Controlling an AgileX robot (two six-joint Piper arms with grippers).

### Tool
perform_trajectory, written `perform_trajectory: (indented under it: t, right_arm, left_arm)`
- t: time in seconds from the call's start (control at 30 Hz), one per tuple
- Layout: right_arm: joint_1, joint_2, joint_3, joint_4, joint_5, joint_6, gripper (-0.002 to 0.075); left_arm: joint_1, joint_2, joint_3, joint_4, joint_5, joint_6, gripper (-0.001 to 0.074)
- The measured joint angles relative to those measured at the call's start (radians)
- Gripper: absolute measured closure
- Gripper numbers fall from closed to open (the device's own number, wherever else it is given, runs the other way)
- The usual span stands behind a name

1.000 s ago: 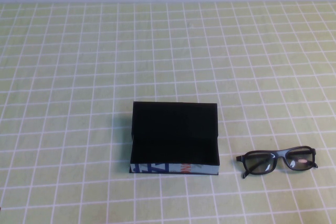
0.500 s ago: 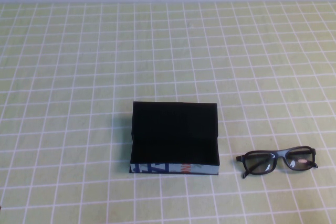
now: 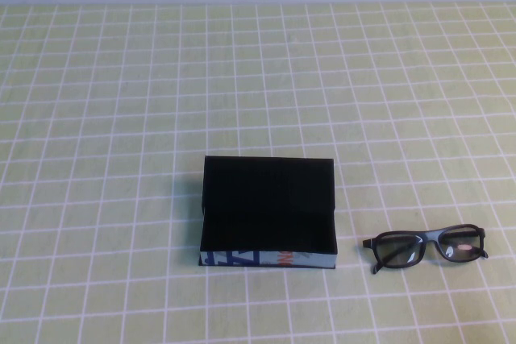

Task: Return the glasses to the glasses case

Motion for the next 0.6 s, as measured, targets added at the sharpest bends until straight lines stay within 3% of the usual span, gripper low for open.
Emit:
perform_trajectory:
  t: [0.37,0.6]
  right_arm:
    - [0.0,0.0,0.0,0.0,0.0,0.0,0.0743]
    - [0.0,0.0,0.0,0.0,0.0,0.0,0.0743]
  left_arm:
    - [0.0,0.0,0.0,0.011,-0.003,0.048,0.0739]
    - [0.0,0.0,0.0,0.011,0.212,0.046,0.0739]
